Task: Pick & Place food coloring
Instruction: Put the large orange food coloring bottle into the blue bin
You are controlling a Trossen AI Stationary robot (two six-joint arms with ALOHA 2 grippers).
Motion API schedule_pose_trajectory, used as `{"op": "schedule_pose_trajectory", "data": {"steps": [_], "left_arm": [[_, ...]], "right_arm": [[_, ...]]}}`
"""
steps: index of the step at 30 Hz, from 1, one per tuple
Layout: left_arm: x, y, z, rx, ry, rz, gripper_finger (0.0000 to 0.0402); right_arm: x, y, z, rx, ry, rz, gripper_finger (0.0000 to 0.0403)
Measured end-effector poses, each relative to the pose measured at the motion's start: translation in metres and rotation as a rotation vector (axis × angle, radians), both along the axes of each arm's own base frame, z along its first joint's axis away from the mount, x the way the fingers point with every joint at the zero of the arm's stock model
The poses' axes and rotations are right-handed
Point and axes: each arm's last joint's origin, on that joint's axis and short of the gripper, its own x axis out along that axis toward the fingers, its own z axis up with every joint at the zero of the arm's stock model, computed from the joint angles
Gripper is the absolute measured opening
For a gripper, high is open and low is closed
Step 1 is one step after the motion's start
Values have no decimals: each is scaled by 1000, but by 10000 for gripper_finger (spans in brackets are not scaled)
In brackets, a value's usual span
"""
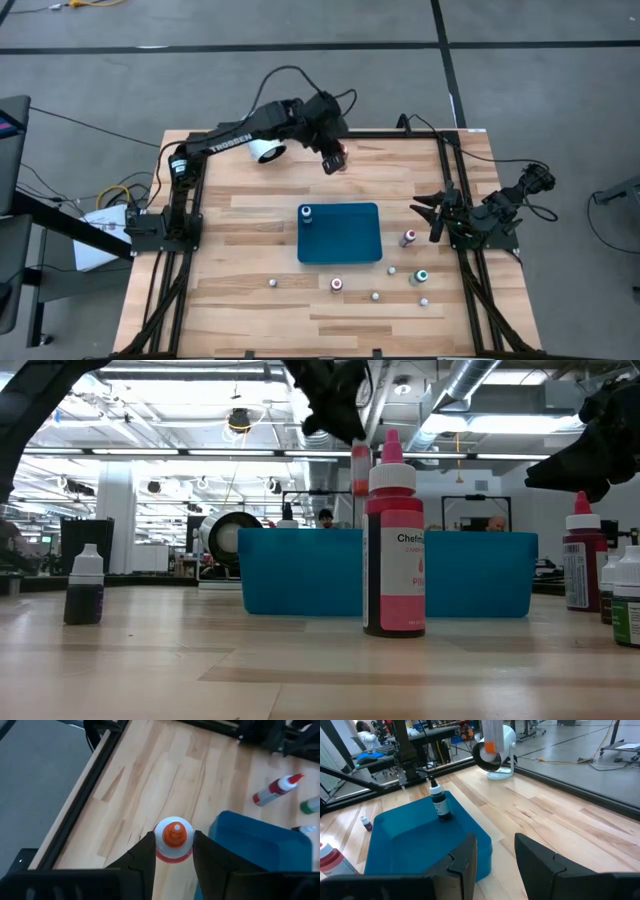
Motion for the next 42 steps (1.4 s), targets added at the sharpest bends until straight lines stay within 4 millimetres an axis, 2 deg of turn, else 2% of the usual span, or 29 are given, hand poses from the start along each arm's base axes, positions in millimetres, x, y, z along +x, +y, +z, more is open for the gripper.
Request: {"op": "schedule_pose_trajectory", "data": {"steps": [6,10,19,25,31,42], "left_arm": [[-13,-7,34,-8,-30,13,99],[-19,-12,48,-2,-53,10,100],[-19,-20,47,-18,-22,3,100],[-16,-34,46,-32,-11,-53,100],[-11,-63,44,-47,13,-167,100],[1,-133,47,-5,-32,-370,100]], "right_arm": [[0,0,0,0,0,1,120],[0,0,0,1,1,2,120],[0,0,0,1,1,3,120],[0,0,0,1,1,3,120],[0,0,0,1,1,3,120],[0,0,0,1,1,3,120]]}}
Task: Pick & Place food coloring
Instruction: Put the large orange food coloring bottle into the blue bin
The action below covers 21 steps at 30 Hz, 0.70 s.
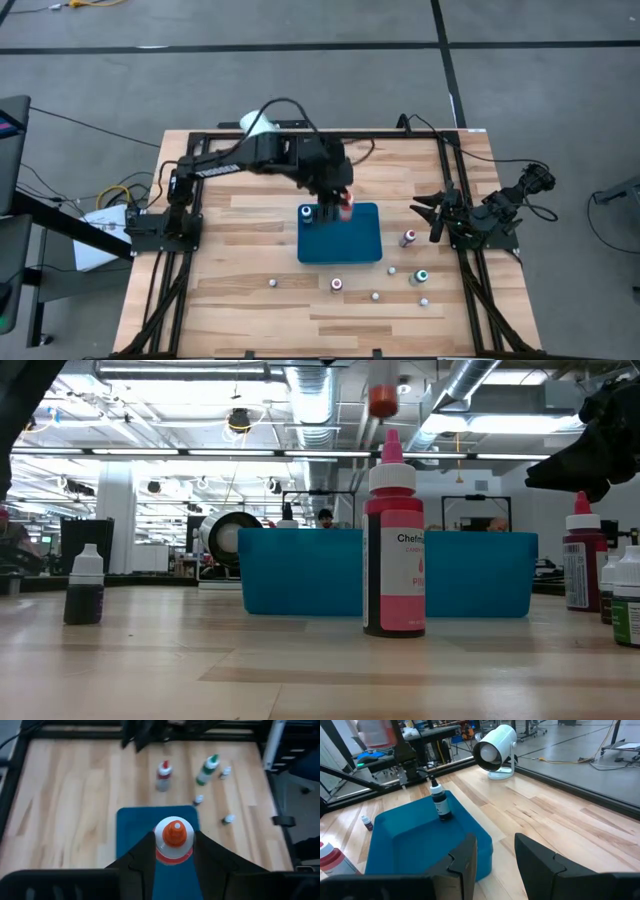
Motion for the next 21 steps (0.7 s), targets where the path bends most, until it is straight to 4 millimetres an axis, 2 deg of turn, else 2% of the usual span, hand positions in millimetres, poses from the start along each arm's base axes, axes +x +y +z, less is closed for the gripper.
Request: {"op": "schedule_pose_trajectory", "data": {"steps": [11,21], "left_arm": [[0,-43,0,24,-9,19,100],[0,-49,0,35,-12,81,100]], "right_arm": [[0,0,0,0,0,0,120],[0,0,0,0,0,0,120]]}}
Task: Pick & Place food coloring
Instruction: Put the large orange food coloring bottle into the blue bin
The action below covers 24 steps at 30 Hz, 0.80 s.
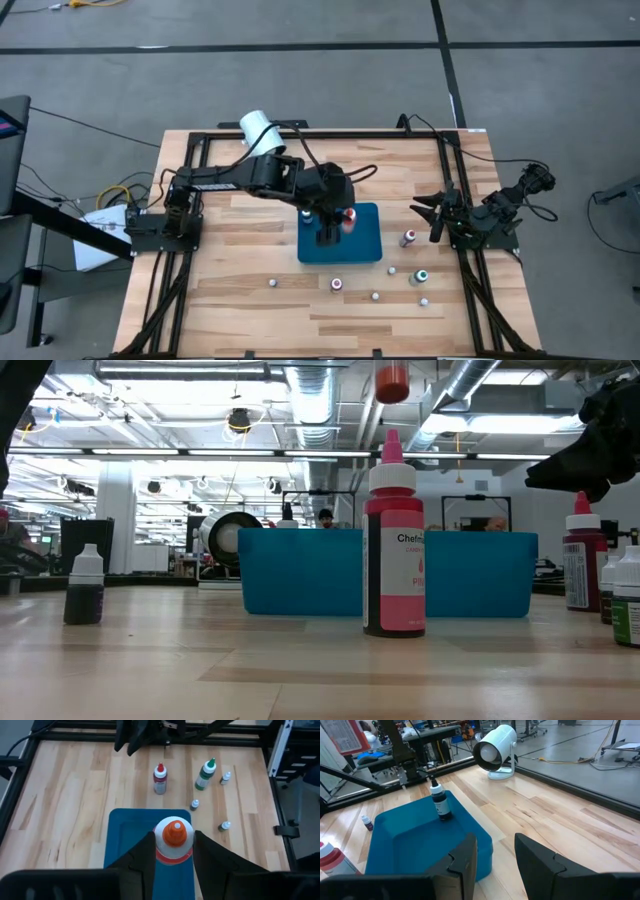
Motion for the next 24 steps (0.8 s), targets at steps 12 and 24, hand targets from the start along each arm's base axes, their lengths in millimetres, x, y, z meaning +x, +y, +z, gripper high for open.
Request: {"op": "schedule_pose_trajectory", "data": {"steps": [12,24], "left_arm": [[13,0,-35,-2,71,64,100],[31,-3,-93,-40,89,106,100]], "right_arm": [[0,0,0,0,0,0,120],[0,0,0,0,0,1,120]]}}
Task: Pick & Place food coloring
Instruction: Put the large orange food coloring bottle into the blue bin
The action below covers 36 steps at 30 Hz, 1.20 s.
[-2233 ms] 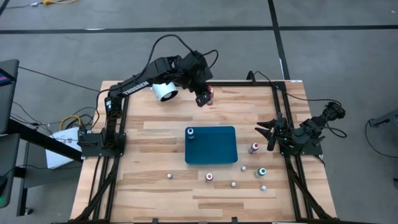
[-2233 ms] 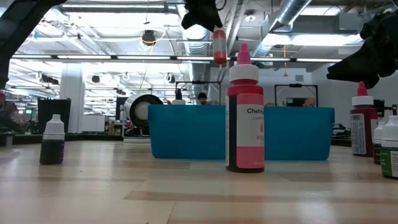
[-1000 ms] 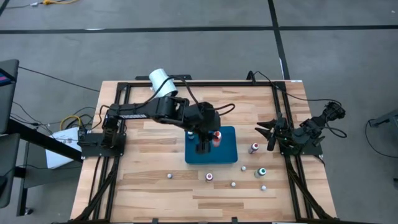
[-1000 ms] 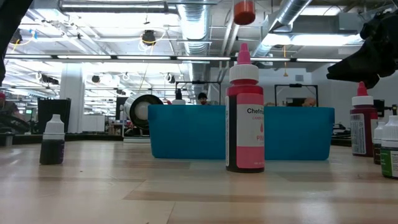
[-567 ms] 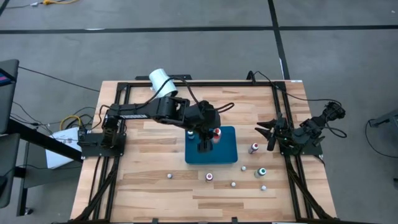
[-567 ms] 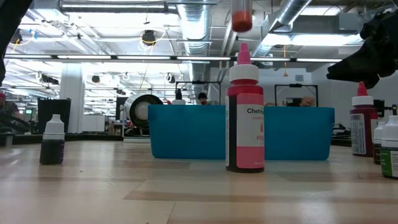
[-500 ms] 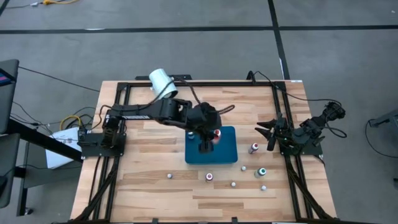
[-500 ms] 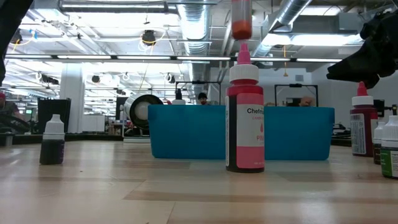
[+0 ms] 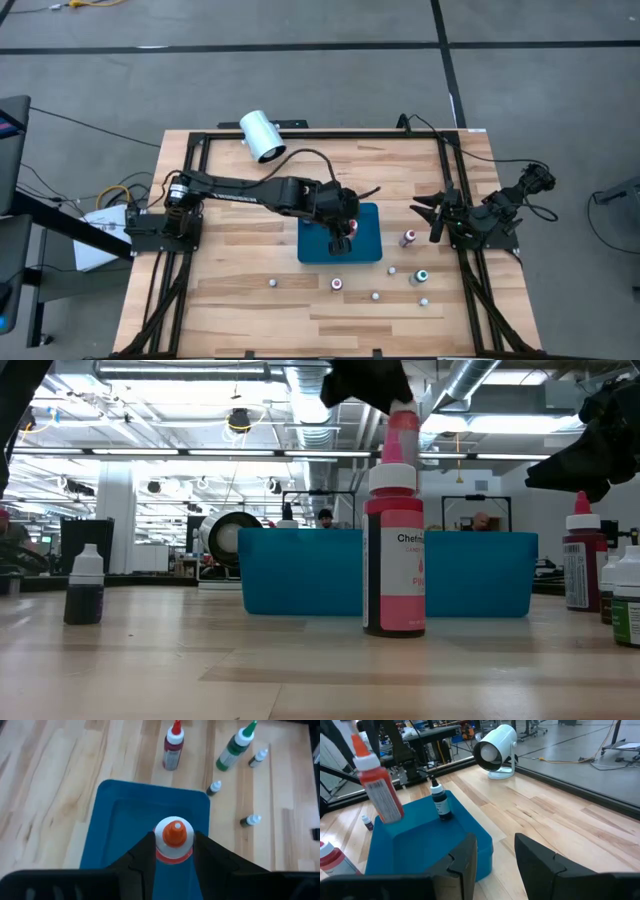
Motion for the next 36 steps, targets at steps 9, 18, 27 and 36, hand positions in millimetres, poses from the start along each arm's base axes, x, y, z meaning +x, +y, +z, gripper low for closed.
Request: {"op": "schedule_pose_trajectory", "data": {"steps": [9,18,27,36], "left_arm": [[0,-7,-36,41,46,76,100],[0,-17,-58,29,35,91,104],[-5,-16,-81,54,63,130,115],[-9,-18,-92,105,73,173,116]], "right_arm": [[0,1,0,13,10,41,120],[0,1,0,15,11,47,120],[0,1,0,16,11,49,120],[0,1,0,16,12,50,120]]}}
